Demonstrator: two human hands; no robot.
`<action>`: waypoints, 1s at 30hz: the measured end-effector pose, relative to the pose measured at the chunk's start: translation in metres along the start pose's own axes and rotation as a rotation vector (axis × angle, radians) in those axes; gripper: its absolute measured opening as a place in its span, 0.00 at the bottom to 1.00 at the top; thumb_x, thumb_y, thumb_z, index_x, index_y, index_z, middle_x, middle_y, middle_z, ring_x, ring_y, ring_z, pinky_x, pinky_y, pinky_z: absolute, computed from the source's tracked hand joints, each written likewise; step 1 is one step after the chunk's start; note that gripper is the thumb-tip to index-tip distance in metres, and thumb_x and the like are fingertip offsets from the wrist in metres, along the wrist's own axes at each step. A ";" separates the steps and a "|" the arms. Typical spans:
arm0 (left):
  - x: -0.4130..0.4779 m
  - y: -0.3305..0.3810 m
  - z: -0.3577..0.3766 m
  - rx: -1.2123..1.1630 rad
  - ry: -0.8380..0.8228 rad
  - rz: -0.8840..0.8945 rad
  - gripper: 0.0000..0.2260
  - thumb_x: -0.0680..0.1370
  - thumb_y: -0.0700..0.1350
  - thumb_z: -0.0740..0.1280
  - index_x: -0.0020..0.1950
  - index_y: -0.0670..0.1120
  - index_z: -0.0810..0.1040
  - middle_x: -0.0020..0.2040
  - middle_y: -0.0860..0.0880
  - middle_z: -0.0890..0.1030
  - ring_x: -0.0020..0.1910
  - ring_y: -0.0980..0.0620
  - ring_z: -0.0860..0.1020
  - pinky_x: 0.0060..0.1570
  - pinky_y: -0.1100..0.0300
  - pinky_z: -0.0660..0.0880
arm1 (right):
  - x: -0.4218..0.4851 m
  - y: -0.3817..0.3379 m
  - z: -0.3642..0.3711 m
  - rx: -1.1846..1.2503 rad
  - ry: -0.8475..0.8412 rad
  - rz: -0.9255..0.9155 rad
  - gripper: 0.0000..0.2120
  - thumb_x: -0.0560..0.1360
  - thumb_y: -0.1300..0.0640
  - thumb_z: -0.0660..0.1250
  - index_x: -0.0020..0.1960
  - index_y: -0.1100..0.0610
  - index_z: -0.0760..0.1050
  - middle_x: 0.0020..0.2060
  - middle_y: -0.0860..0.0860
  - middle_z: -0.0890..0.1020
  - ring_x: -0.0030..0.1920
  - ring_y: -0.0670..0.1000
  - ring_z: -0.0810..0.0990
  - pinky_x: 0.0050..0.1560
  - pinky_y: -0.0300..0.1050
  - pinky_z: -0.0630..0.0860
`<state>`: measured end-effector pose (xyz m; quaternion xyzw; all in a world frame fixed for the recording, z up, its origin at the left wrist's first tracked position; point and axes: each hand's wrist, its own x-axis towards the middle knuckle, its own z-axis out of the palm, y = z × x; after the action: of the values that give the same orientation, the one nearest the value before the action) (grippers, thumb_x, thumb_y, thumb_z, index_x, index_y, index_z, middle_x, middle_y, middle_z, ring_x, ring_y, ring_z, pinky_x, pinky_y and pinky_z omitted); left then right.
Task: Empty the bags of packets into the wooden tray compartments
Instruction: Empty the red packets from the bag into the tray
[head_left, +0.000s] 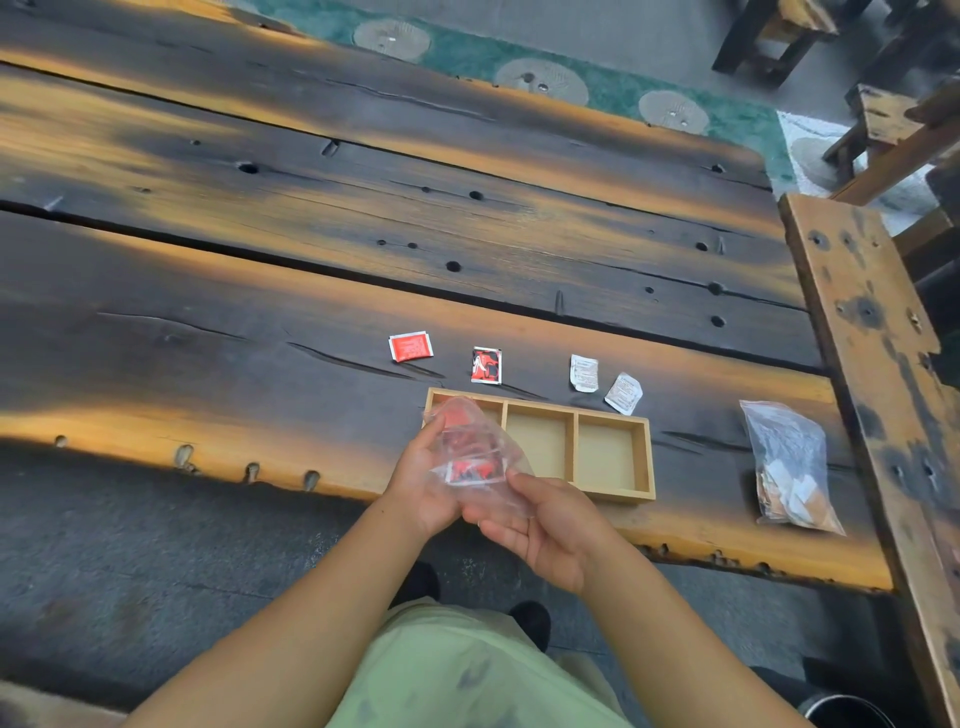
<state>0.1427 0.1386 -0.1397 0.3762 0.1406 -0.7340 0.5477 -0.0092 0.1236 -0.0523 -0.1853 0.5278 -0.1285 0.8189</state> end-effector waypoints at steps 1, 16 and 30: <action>-0.002 0.000 0.001 0.012 -0.002 0.010 0.27 0.77 0.57 0.68 0.69 0.41 0.75 0.54 0.39 0.80 0.50 0.40 0.81 0.51 0.46 0.78 | -0.001 -0.001 0.000 0.004 -0.004 -0.002 0.16 0.84 0.57 0.59 0.62 0.68 0.74 0.49 0.67 0.85 0.42 0.57 0.88 0.35 0.43 0.84; -0.005 -0.002 0.014 -0.012 -0.124 0.007 0.23 0.79 0.57 0.64 0.65 0.40 0.76 0.54 0.37 0.83 0.50 0.39 0.84 0.55 0.44 0.75 | -0.013 -0.011 -0.003 0.024 -0.032 -0.018 0.15 0.84 0.58 0.59 0.61 0.70 0.73 0.49 0.69 0.84 0.40 0.57 0.88 0.35 0.43 0.84; 0.002 0.035 0.024 0.087 -0.092 0.056 0.24 0.77 0.56 0.69 0.62 0.38 0.77 0.55 0.38 0.83 0.53 0.40 0.84 0.53 0.43 0.81 | -0.010 -0.006 -0.012 -0.276 0.020 -0.082 0.15 0.84 0.56 0.59 0.60 0.66 0.77 0.48 0.61 0.87 0.45 0.57 0.87 0.41 0.43 0.84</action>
<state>0.1644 0.1098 -0.1182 0.3693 0.0729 -0.7403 0.5570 -0.0244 0.1206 -0.0460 -0.3163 0.5407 -0.0899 0.7743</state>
